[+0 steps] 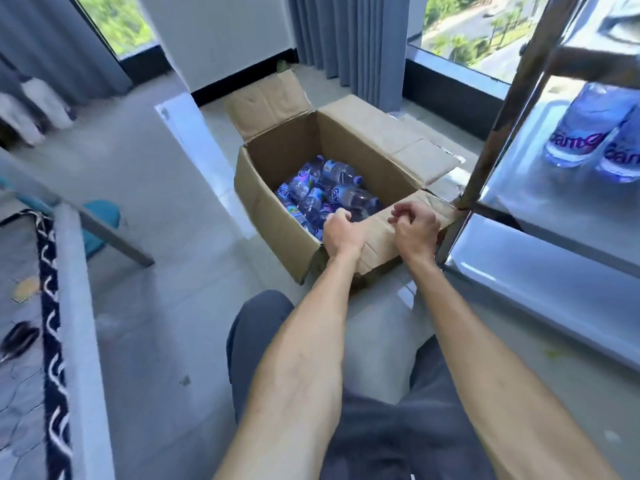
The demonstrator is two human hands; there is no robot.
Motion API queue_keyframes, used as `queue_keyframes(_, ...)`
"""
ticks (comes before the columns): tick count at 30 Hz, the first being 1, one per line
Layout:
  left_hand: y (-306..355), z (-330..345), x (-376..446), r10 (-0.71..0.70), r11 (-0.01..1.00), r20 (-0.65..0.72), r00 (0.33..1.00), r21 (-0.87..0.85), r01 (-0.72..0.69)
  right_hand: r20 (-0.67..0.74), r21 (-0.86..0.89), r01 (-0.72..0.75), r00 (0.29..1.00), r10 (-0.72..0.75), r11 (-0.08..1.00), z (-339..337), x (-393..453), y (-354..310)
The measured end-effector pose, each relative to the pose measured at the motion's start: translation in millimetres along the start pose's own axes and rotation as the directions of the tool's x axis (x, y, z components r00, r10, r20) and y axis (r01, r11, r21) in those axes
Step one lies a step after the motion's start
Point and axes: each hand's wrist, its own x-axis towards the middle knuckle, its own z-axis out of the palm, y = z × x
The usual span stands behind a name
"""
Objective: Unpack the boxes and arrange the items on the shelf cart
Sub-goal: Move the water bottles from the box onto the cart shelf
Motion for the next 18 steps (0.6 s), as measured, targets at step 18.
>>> queue_keyframes(18,-19,39,75,-0.171,0.915,-0.028,0.985,0.366,0.169,0.377,-0.474,-0.202,0.833,0.405,0.857,148,128,20)
